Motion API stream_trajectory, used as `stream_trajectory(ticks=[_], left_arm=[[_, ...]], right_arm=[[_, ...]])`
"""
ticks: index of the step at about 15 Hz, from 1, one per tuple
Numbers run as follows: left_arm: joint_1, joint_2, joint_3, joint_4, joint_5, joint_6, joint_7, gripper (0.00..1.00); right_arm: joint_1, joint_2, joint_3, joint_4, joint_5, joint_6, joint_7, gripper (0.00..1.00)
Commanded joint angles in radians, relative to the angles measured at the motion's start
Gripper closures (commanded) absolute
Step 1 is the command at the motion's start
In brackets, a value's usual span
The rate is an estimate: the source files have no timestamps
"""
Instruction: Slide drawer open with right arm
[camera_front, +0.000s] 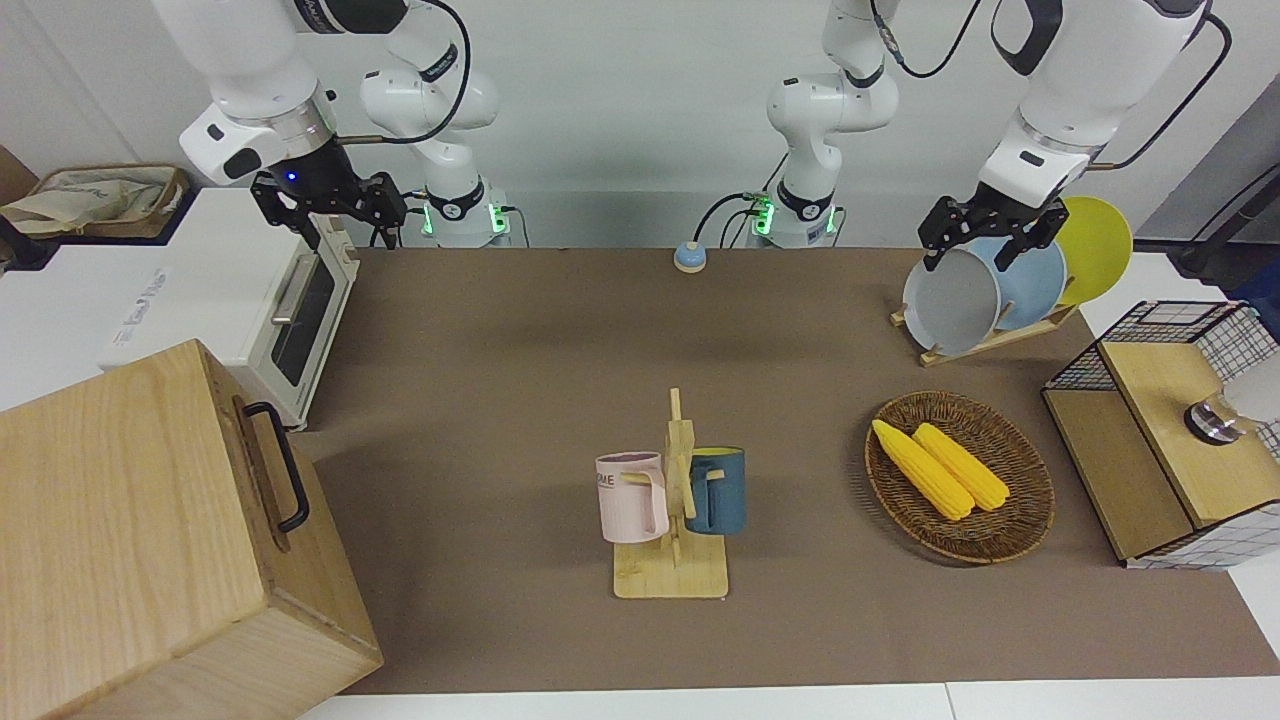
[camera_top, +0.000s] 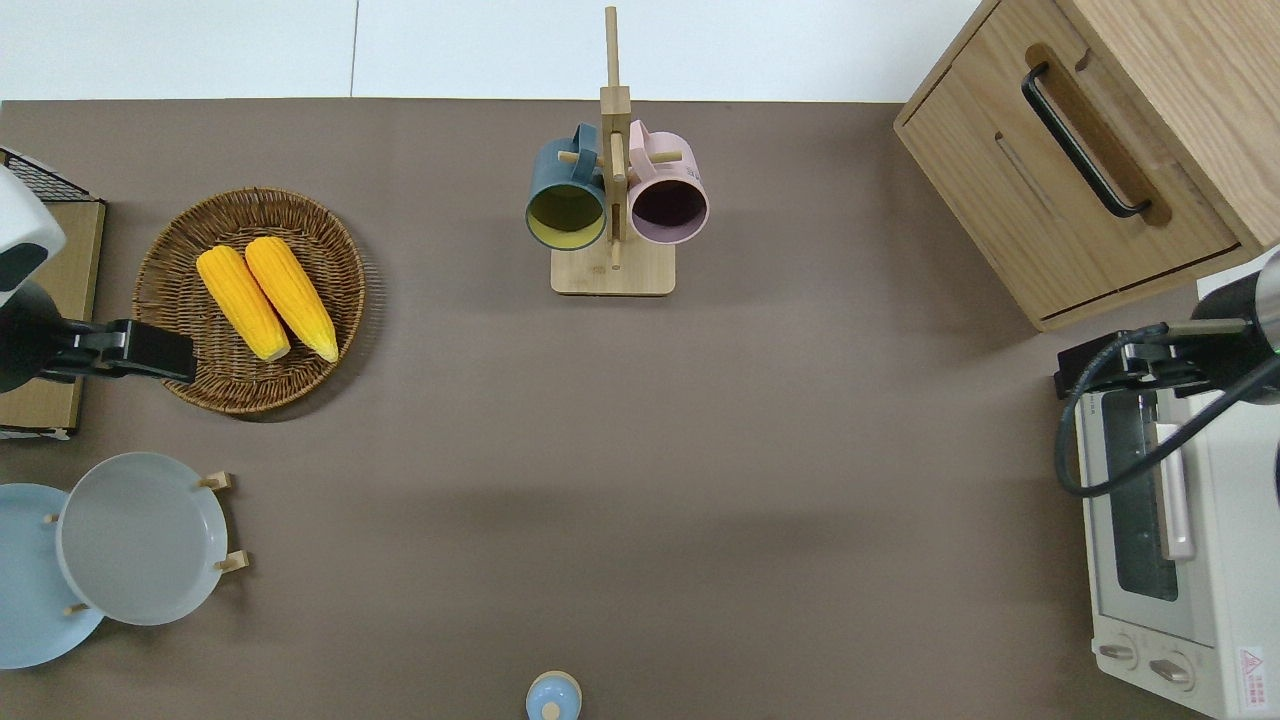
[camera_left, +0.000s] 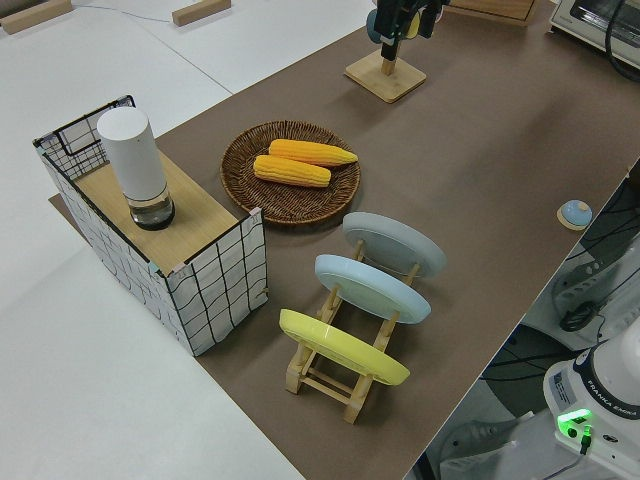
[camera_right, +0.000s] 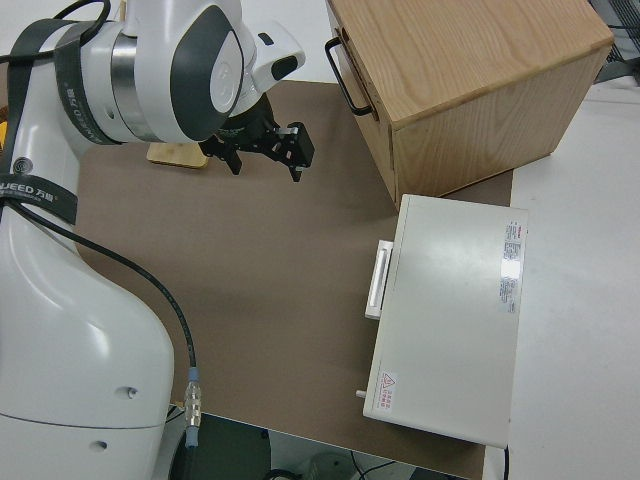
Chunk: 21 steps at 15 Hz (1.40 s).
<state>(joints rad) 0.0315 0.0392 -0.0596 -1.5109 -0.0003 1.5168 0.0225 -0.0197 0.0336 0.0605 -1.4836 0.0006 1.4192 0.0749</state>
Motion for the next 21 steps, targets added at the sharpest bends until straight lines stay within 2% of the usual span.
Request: stream_trajectory(ticks=[1, 15, 19, 21], left_arm=[[0.004, 0.011, -0.006, 0.024, 0.017, -0.020, 0.010, 0.01], [0.004, 0.011, -0.006, 0.026, 0.017, -0.020, 0.010, 0.01], [0.004, 0.011, -0.006, 0.026, 0.017, -0.020, 0.010, 0.01], [0.004, 0.011, -0.006, 0.026, 0.017, -0.020, 0.010, 0.01]], right_arm=[[-0.003, 0.016, 0.016, 0.034, -0.019, -0.011, 0.006, 0.015], [-0.005, 0.009, 0.015, 0.034, 0.001, -0.020, 0.006, 0.015], [0.001, 0.011, 0.022, 0.034, -0.028, -0.019, 0.009, 0.015], [0.039, 0.009, 0.024, 0.034, -0.092, -0.008, 0.009, 0.017]])
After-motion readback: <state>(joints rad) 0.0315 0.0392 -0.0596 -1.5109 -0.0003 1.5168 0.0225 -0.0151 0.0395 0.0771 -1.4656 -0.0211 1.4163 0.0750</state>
